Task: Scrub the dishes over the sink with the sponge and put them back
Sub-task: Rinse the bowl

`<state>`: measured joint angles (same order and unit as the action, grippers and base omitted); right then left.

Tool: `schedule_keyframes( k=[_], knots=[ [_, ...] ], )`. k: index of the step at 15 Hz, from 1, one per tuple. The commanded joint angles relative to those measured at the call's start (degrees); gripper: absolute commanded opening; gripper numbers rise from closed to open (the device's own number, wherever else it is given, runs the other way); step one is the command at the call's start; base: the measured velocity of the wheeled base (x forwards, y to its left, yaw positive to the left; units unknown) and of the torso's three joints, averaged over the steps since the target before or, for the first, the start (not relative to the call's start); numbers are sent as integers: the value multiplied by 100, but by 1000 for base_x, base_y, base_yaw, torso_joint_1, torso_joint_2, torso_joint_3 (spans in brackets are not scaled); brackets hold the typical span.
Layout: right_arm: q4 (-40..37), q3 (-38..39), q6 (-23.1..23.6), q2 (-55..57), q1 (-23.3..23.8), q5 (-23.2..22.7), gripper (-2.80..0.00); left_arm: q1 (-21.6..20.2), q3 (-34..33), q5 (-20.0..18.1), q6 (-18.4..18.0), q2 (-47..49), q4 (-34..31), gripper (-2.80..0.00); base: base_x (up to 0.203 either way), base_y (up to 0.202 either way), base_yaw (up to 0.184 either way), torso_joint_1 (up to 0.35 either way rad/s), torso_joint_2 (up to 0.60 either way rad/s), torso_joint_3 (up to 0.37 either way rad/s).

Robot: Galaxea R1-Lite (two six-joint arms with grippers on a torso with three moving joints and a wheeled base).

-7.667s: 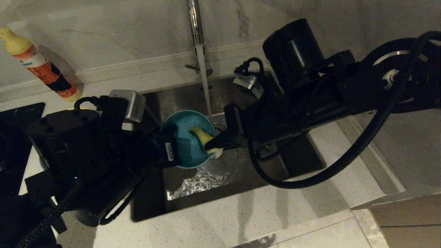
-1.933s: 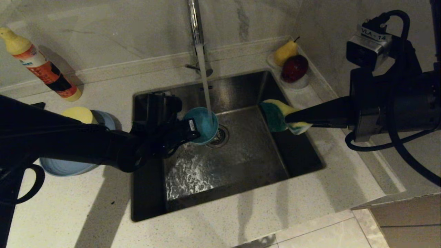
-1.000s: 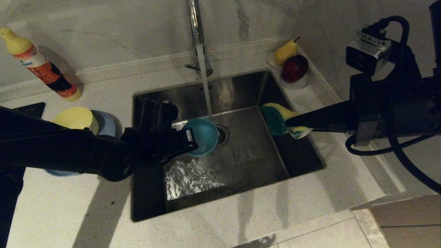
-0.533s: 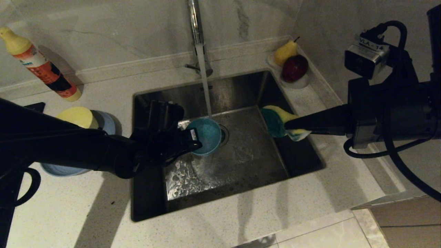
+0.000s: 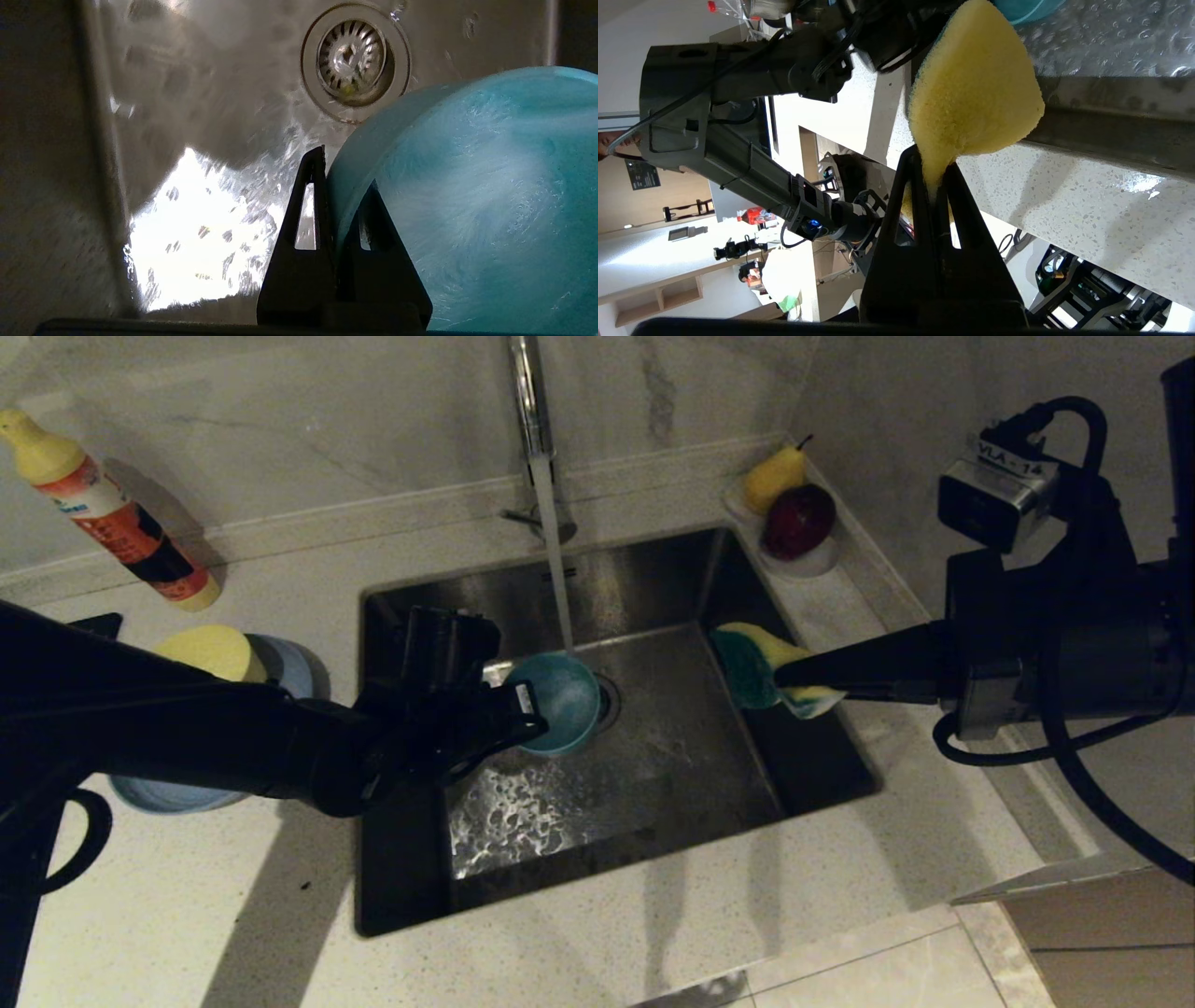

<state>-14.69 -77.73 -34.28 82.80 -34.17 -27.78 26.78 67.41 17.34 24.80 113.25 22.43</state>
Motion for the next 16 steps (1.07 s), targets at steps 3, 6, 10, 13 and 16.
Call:
schedule_keyframes(
  k=[3,6,10,13,16],
  knots=[
    [-16,58,-35,-133,-11,-17,-280,-116,-511,538,-25,-682,84,-280,0,0,0,0,0,0],
    [-69,134,-35,-185,-11,-14,-280,-152,-696,1043,-139,-1210,380,-280,0,0,0,0,0,0],
    [-69,197,-35,-141,-11,1,-280,-424,-1501,1216,-1143,-1630,2287,-280,0,0,0,0,0,0],
    [-69,215,-35,-97,-11,-17,-280,-511,-2113,1223,-2510,-1580,4396,-280,0,0,0,0,0,0],
    [-43,232,-27,-60,-11,-13,-280,-524,-2426,1202,-3635,-1225,6011,-280,0,0,0,0,0,0]
  ],
)
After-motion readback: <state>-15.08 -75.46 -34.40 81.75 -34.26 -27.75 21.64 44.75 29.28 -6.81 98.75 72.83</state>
